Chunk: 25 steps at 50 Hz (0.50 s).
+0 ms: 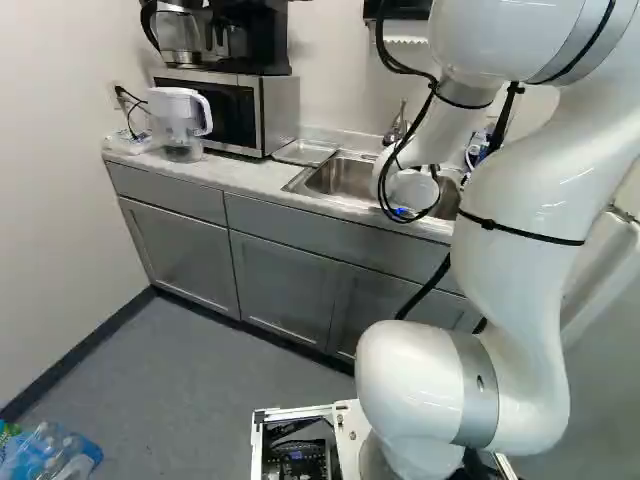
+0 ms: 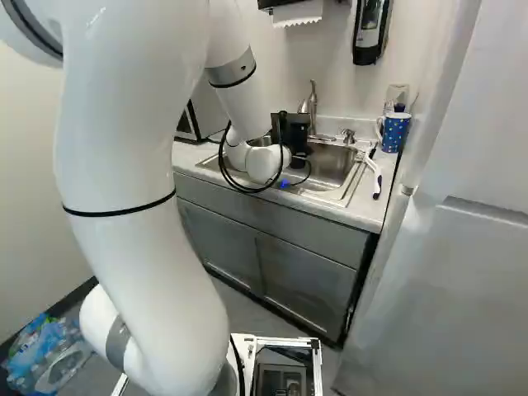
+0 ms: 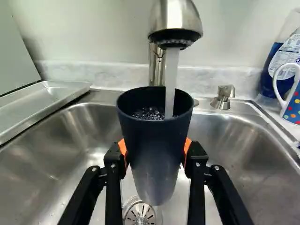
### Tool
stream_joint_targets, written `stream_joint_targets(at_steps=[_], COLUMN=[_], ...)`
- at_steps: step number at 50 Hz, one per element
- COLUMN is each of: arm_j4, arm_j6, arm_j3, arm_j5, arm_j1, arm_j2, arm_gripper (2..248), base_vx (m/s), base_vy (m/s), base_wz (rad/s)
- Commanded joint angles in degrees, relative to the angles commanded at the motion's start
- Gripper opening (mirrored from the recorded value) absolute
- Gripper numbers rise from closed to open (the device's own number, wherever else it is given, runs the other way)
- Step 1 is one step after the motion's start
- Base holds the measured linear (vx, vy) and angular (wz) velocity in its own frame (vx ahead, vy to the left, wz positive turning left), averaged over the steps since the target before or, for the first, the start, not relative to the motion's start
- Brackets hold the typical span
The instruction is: Rinse the cup and place it in the tray
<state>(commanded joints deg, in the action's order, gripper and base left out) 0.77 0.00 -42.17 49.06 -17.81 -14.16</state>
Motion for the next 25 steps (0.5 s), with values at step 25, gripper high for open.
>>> stream_joint_targets(at_steps=[25], arm_j4=[0.0], arm_j6=[0.0], arm_j3=[0.9], arm_j5=[0.0], arm_j1=[1.7], arm_j2=[1.8], arm_gripper=[125], base_vx=[0.0], base_vy=[0.0], base_wz=[0.0])
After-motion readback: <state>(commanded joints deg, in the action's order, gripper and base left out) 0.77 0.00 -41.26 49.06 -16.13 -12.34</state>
